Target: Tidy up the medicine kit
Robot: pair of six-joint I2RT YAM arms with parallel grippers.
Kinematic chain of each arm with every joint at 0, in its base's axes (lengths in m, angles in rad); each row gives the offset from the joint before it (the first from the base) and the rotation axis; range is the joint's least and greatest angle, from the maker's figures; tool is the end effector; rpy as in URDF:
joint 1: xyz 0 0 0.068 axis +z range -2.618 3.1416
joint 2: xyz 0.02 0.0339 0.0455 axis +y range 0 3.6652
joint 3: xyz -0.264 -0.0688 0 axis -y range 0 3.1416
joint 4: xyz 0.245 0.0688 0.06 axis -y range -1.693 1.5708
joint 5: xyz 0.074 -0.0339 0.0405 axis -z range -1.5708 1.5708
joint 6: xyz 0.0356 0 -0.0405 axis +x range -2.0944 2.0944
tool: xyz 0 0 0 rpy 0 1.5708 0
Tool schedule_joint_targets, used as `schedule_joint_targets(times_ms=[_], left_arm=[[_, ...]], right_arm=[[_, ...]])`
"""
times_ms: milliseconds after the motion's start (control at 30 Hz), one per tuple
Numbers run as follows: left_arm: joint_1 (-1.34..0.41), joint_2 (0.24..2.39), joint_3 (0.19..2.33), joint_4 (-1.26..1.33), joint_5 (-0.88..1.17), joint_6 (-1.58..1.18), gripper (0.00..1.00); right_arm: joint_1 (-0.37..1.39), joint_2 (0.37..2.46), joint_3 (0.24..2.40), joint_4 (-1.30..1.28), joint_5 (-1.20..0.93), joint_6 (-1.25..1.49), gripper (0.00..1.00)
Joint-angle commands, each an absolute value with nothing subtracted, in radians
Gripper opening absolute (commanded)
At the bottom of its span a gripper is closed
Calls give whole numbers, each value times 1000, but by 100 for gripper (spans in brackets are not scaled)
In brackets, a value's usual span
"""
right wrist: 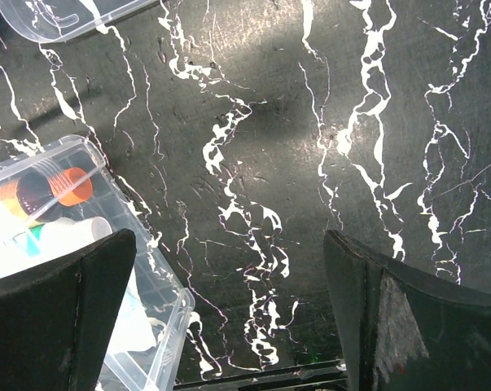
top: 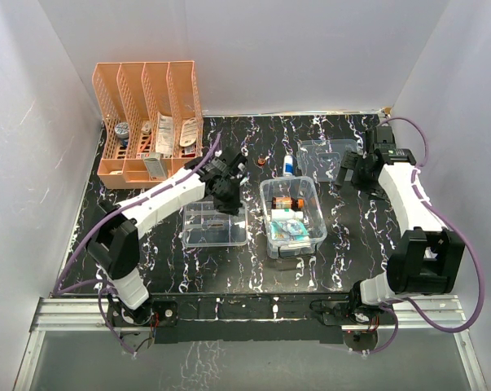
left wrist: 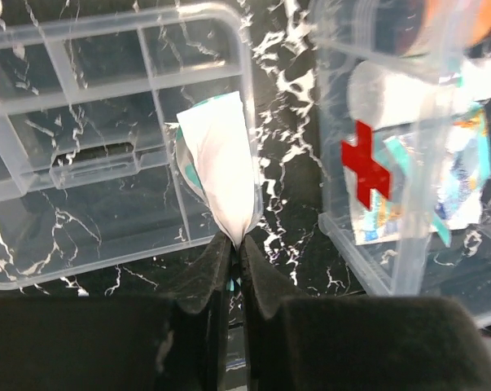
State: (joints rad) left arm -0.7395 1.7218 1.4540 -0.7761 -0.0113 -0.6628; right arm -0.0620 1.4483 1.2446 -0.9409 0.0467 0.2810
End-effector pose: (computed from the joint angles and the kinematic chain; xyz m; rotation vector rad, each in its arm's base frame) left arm 0.2714 -0.2470 0.2728 0.0992 2.6934 -0.4573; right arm 0.2845 -0.0193 0.2850 0.4765 2.6708 0.0012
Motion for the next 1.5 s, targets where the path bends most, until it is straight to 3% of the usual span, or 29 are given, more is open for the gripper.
schedule_joint_targets(times_ms=[0, 267, 967, 1167, 1467], left_arm=[[-768, 1650, 1338, -698, 1, -768, 0], [-782, 1699, 1291, -590, 11, -749, 0], [-782, 1784, 1273, -618, -39, -802, 0], [-782, 1806, 1295, -627, -39, -802, 0], [-782, 1833, 1306, -648, -54, -793, 0]], right_arm=[[-68, 1391, 1233, -905, 71, 254, 98], [-68, 1335, 1225, -911, 76, 257, 98], [-68, 1340, 1257, -926, 75, 232, 98], [-59, 1391, 1390, -986, -52, 205, 98], [90, 1489, 1659, -1143, 31, 218, 97]])
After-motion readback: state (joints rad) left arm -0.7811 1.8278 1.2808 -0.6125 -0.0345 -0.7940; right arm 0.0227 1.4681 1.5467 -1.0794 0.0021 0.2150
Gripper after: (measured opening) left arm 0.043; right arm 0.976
